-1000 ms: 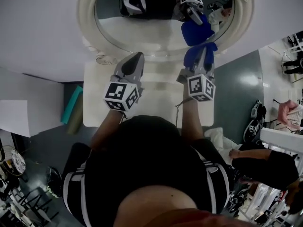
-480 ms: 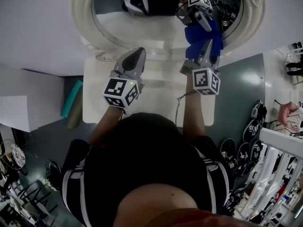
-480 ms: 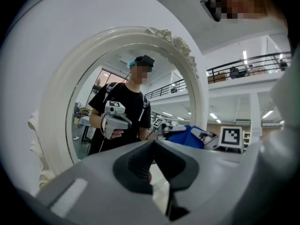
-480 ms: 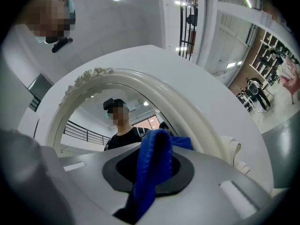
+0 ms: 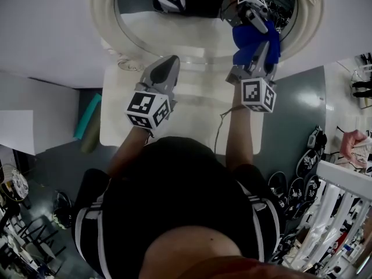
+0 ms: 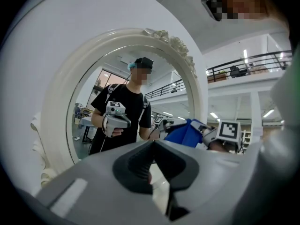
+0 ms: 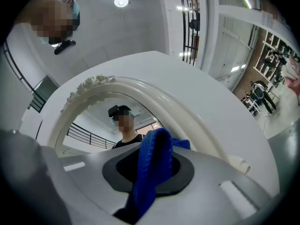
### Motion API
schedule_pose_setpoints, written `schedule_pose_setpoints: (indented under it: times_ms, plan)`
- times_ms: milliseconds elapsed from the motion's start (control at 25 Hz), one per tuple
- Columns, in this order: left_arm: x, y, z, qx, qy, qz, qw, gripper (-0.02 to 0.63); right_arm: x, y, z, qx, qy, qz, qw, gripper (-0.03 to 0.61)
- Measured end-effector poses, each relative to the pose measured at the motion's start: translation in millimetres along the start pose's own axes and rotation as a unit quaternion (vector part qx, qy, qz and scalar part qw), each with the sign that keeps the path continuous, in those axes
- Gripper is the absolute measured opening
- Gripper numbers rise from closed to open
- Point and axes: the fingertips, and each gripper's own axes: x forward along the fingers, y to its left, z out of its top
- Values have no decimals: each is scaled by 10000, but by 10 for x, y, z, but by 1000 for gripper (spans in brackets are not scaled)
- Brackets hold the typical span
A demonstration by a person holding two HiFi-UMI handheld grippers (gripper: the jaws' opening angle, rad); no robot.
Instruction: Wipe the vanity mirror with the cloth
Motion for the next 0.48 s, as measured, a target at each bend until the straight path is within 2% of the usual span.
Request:
schedule_pose_setpoints:
  times_ms: [480]
  plan:
    - [-27, -152, 187, 0, -304, 341, 9990, 9, -12, 56, 31, -57, 141, 366, 9992, 42]
